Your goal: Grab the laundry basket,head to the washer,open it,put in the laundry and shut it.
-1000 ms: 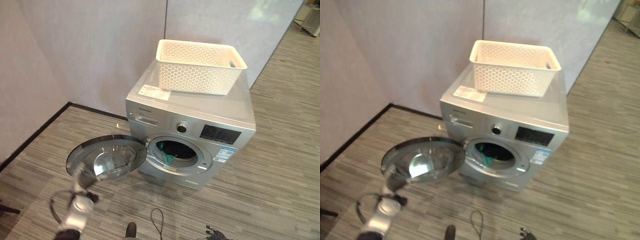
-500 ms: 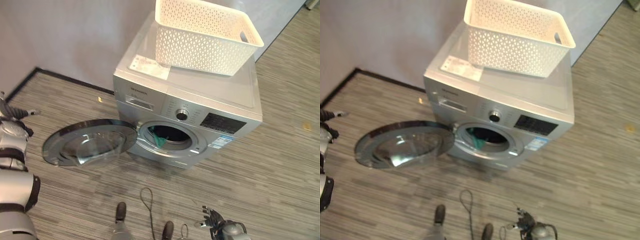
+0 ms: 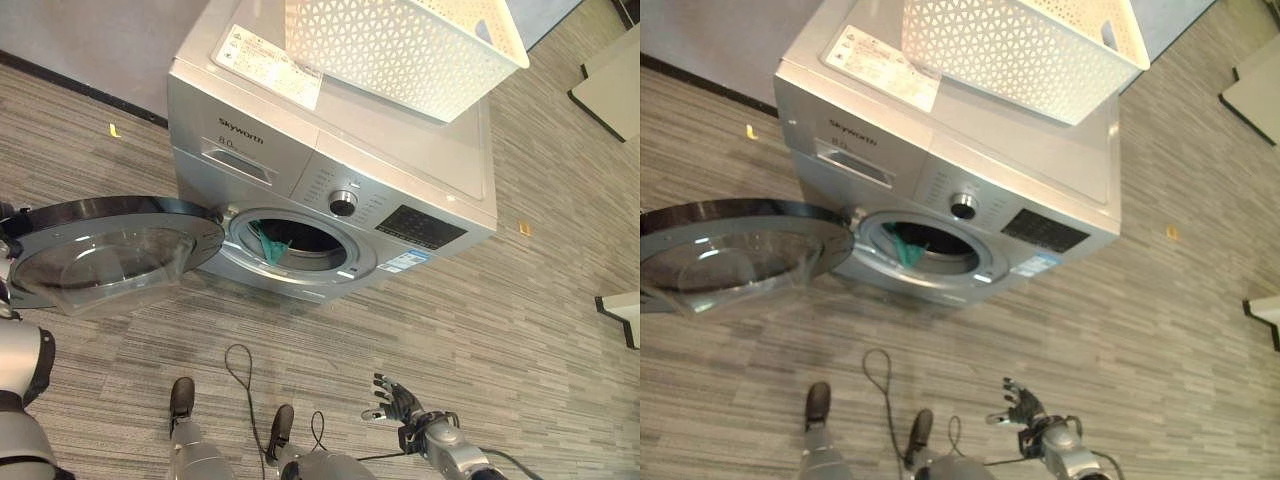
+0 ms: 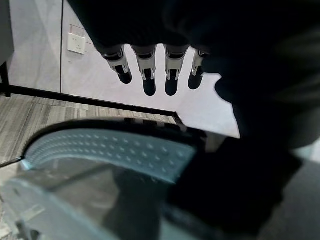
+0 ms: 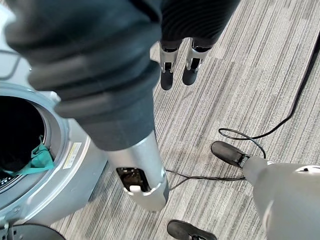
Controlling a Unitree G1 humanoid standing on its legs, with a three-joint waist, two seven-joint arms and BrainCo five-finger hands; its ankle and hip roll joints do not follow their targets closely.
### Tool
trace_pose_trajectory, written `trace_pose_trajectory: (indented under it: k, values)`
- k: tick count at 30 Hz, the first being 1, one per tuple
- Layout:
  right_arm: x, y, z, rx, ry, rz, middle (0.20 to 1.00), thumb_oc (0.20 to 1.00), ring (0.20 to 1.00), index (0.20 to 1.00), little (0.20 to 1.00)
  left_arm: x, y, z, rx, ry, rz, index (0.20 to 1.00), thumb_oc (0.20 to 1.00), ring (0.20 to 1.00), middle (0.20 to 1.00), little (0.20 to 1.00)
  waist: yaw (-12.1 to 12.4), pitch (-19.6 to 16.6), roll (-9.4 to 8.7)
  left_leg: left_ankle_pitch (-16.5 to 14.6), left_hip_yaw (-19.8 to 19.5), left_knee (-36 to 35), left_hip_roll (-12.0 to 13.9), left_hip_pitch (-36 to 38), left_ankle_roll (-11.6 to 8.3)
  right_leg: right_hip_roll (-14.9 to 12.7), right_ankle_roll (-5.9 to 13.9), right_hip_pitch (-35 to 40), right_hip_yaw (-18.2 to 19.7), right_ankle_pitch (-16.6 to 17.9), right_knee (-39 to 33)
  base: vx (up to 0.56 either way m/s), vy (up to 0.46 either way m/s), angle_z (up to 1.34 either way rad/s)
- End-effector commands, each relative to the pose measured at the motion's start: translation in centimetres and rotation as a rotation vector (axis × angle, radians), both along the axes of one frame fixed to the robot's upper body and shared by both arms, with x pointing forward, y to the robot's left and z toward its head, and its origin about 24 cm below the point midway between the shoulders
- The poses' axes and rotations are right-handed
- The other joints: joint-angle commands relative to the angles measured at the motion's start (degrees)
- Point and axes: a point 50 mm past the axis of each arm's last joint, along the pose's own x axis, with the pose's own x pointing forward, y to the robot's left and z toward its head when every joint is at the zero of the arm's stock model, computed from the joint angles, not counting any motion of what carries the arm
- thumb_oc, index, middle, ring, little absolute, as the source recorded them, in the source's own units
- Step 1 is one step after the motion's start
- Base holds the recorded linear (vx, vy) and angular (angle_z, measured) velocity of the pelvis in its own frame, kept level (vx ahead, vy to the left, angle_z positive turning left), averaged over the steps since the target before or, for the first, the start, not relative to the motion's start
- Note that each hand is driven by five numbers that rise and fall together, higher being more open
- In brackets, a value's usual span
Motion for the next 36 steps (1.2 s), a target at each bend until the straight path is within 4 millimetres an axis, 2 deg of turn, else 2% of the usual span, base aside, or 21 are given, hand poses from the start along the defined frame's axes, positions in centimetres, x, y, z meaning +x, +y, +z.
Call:
trace_pose_trajectory:
  k: [1,2,3,7,10,12,13,15,17,18,21,22,23,24,25,27,30,31,33,34,36]
  values:
    - [1.7,-1.3,1.6,0.003,-0.11,-0.008,1.0,1.0,1.0,1.0,1.0,0.7,-0.8,1.1,0.063,-0.002,-0.107,1.0,1.0,1.0,1.0,1.0,-0.12,1.81,-1.63,-8.27,-0.32,4.69,1.21,1.52,1.83,-3.25,5.75,-2.11,3.93,2.95,0.02,-0.08,-0.05,0.06]
    - [2.2,-1.3,2.1,0.017,-0.14,-0.019,1.0,1.0,1.0,1.0,1.0,1.5,-1.7,1.4,0.079,-0.034,-0.147,1.0,1.0,1.0,1.0,1.0,-0.33,2.42,-1.94,-8.01,-0.96,4.9,1.17,0.23,1.78,-3.04,5.68,-2.92,3.79,3.06,0.02,0.0,-0.095,0.19]
    - [2.8,-1.2,2.8,0.018,-0.186,-0.005,1.0,1.0,1.0,1.0,1.0,2.9,-3.6,1.9,0.101,-0.077,-0.228,1.0,1.0,1.0,1.0,1.0,-0.68,3.01,-2.05,-8.79,-2.17,4.55,1.95,-0.61,1.21,-2.02,5.77,-3.69,3.66,2.47,0.02,0.01,-0.086,0.23]
    - [3.1,-1.1,2.9,0.0,-0.196,0.025,1.0,1.0,1.0,1.0,1.0,4.0,-5.2,1.9,0.122,-0.067,-0.307,1.0,1.0,1.0,1.0,1.0,-1.17,3.21,-2.12,-8.05,-3.36,4.15,2.15,-2.75,1.02,-1.87,5.76,-5.44,3.22,2.46,0.02,0.01,-0.035,0.23]
    - [3.2,-0.8,2.8,-0.015,-0.187,0.053,1.0,1.0,1.0,1.0,1.0,4.6,-6.0,0.0,0.108,0.024,-0.352,1.0,1.0,1.0,1.0,1.0,-1.93,2.61,-2.12,-7.69,-3.87,3.78,2.38,-3.63,0.96,-1.63,5.78,-6.38,3.06,2.4,0.02,0.02,-0.026,0.22]
    - [3.1,-1.0,2.6,-0.028,-0.175,0.058,1.0,1.0,1.0,1.0,1.0,4.8,-6.6,-2.4,0.091,0.102,-0.379,1.0,1.0,1.0,1.0,1.0,-1.93,2.4,-1.97,-7.71,-3.79,3.48,2.41,-2.94,1.0,-1.63,5.74,-6.08,3.33,2.27,0.02,-0.01,-0.003,0.08]
    - [3.1,-1.3,2.5,-0.04,-0.166,0.041,1.0,1.0,1.0,1.0,1.0,5.3,-8.6,-5.3,0.061,0.144,-0.459,1.0,1.0,1.0,1.0,1.0,-1.8,2.58,-1.83,-6.52,-3.6,3.64,1.42,-3.09,1.5,-2.56,5.63,-6.15,2.97,3.06,0.02,-0.06,0.023,0.01]
    - [2.9,-2.0,2.3,-0.061,-0.158,0.011,1.0,1.0,1.0,1.0,1.0,5.0,-11.2,-10.1,-0.035,0.172,-0.555,1.0,1.0,1.0,1.0,1.0,-0.84,2.89,-0.83,-7.02,-2.89,3.49,0.99,-1.26,1.69,-2.79,5.59,-4.89,3.17,2.84,0.02,-0.02,0.037,0.04]
    - [2.3,-2.5,1.9,-0.074,-0.139,-0.007,1.0,1.0,1.0,1.0,1.0,4.0,-13.4,-13.8,-0.13,0.186,-0.619,1.0,1.0,1.0,1.0,1.0,-0.11,3.27,0.34,-7.46,-2.2,3.52,0.54,0.44,1.95,-3.04,5.37,-3.72,3.37,2.63,0.02,0.02,0.058,0.06]
    - [1.9,-3.1,1.7,-0.091,-0.125,-0.024,1.0,1.0,1.0,1.0,1.0,3.1,-15.2,-16.1,-0.208,0.188,-0.675,1.0,1.0,1.0,1.0,1.0,0.55,3.41,1.21,-7.81,-1.73,3.55,0.18,1.61,2.08,-3.28,5.31,-2.71,3.41,2.46,0.02,0.02,0.081,0.05]
    - [1.0,-4.1,0.8,-0.118,-0.071,-0.081,1.0,1.0,1.0,1.0,1.0,0.4,-20.0,-21.6,-0.412,0.205,-0.754,1.0,1.0,1.0,1.0,1.0,2.07,3.88,3.7,-8.79,-0.47,3.55,-0.35,5.06,2.58,-3.98,4.96,-0.22,3.73,1.95,0.02,0.03,0.092,-0.21]
    - [-0.4,-5.0,-0.6,-0.141,0.02,-0.164,1.0,1.0,1.0,1.0,1.0,-2.4,-25.7,-25.6,-0.675,0.209,-0.803,1.0,1.0,1.0,1.0,1.0,3.23,3.75,7.03,-9.49,1.46,3.03,-0.97,10.18,3.13,-4.95,4.4,3.34,4.03,0.76,0.33,0.05,0.109,-0.33]
    - [-0.4,-5.0,-0.6,-0.141,0.02,-0.165,1.0,1.0,1.0,1.0,1.0,-2.3,-25.7,-25.5,-0.674,0.209,-0.803,1.0,1.0,1.0,1.0,1.0,3.15,3.65,7.0,-9.37,1.41,2.99,-1.05,10.02,3.16,-5.02,4.42,3.2,3.98,0.81,0.32,0.06,0.094,-0.36]
    - [-0.7,-5.0,-0.8,-0.138,0.035,-0.183,1.0,1.0,1.0,1.0,1.0,-2.8,-26.7,-25.9,-0.713,0.212,-0.817,1.0,1.0,1.0,1.0,1.0,3.14,3.37,7.73,-9.36,1.68,2.82,-1.3,10.81,3.24,-5.16,4.28,3.69,4.03,0.51,0.42,0.04,0.006,-0.44]
    - [-1.2,-5.0,-1.0,-0.13,0.051,-0.205,1.0,1.0,1.0,1.0,1.0,-3.4,-28.5,-26.5,-0.773,0.222,-0.849,1.0,1.0,1.0,1.0,1.0,3.05,2.92,8.97,-9.02,2.67,1.77,-1.39,12.79,3.22,-5.33,4.18,4.94,4.18,0.08,0.36,0.05,-0.005,-0.3]
    - [-1.4,-5.0,-1.2,-0.127,0.06,-0.216,1.0,1.0,1.0,1.0,1.0,-3.5,-29.3,-26.6,-0.795,0.226,-0.864,1.0,1.0,1.0,1.0,1.0,2.98,2.66,9.57,-8.76,3.13,1.13,-1.47,13.66,3.19,-5.31,4.11,5.4,4.26,-0.1,0.32,0.03,-0.015,-0.19]
    - [-3.1,-6.0,-2.3,-0.156,0.153,-0.293,1.0,1.0,1.0,1.0,1.0,-3.6,-32.0,-26.5,-0.843,0.241,-0.938,1.0,1.0,1.0,1.0,1.0,2.21,1.25,12.11,-8.47,4.39,0.2,-1.53,15.29,2.93,-5.33,4.01,6.78,4.28,-0.69,0.13,0.01,-0.035,-0.15]
    - [-3.1,-6.0,-2.3,-0.157,0.152,-0.293,1.0,1.0,1.0,1.0,1.0,-3.6,-32.0,-26.5,-0.843,0.241,-0.939,1.0,1.0,1.0,1.0,1.0,2.25,1.28,12.12,-8.48,4.42,0.2,-1.52,15.33,2.93,-5.32,4.01,6.8,4.31,-0.69,0.13,0.01,-0.031,-0.08]
    - [-3.8,-6.7,-2.7,-0.174,0.197,-0.342,1.0,1.0,1.0,1.0,1.0,-3.1,-33.9,-26.2,-0.832,0.266,-0.993,1.0,1.0,1.0,1.0,1.0,1.25,0.32,13.41,-8.51,5.48,0.2,-1.13,16.44,2.75,-5.07,3.92,7.46,4.81,-1.01,0.09,0.01,-0.042,-0.19]
    - [-3.8,-6.7,-2.7,-0.175,0.197,-0.342,1.0,1.0,1.0,1.0,1.0,-3.1,-34.0,-26.2,-0.832,0.265,-0.994,1.0,1.0,1.0,1.0,1.0,1.32,0.39,13.43,-8.53,5.53,0.2,-1.11,16.5,2.74,-5.06,3.92,7.49,4.85,-1.01,0.09,0.01,-0.017,-0.24]
    - [-4.4,-7.3,-2.9,-0.201,0.221,-0.356,1.0,1.0,1.0,1.0,1.0,-2.8,-35.2,-25.4,-0.797,0.26,-1.068,1.0,1.0,1.0,1.0,1.0,0.86,-0.15,14.22,-8.68,6.11,0.2,-0.99,17.28,2.65,-4.95,3.83,7.98,5.3,-1.26,0.09,0.02,-0.008,-0.11]
